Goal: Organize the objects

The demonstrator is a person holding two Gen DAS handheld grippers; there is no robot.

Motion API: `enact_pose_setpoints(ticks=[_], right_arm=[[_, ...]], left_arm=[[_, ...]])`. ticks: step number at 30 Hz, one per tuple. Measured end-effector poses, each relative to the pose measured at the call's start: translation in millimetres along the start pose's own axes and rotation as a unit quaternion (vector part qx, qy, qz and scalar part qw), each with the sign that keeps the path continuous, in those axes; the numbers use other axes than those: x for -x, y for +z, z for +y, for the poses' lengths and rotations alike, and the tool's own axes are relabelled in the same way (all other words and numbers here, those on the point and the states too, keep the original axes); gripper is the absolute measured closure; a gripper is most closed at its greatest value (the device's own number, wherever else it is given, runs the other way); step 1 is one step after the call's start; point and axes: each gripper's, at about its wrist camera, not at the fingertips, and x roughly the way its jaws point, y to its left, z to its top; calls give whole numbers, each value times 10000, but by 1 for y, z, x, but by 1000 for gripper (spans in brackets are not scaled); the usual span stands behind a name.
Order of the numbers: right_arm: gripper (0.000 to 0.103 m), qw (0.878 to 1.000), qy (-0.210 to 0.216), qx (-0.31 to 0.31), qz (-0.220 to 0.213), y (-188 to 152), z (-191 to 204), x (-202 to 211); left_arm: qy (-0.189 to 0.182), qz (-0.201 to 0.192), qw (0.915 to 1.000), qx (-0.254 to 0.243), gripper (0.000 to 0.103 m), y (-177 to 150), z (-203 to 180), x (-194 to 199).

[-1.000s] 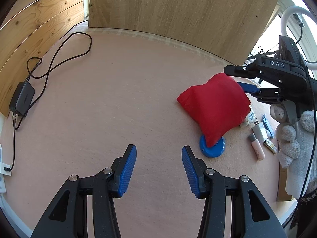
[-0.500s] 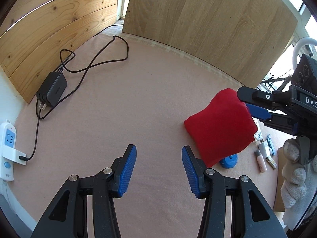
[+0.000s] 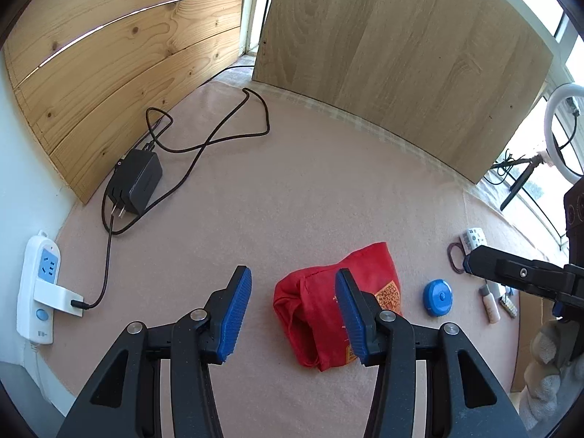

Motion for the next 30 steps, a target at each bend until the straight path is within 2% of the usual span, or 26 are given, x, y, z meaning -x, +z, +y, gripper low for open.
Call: enact_pose_setpoints(ticks=[7,12,16,22,25,30], right_arm=[[55,9967,-550,-538,-268,-52,-44,32],[55,9925,-852,-800,-351,-79,-69,47],[55,9895,-987,-947,-470,-91,-81,59],[55,9870,-1017,-1098,-580,-100,-93,73],[55,9873,-992,-1096,-576,-101,-94,75],[55,9887,-974,-1009,-522,-106,-96,75]], left_arm=[[-116,416,9985,-346,51,20,-20,-40],[-281,800,9957,-375,51,24,-21,-73],[-365,1051,9933,-324,51,16,-16,-92],[-427,1019,9936,-217,51,4,-18,-89],[-498,1082,9927,-171,51,-12,-24,-90],[-540,1060,9926,225,51,-47,-29,-86]])
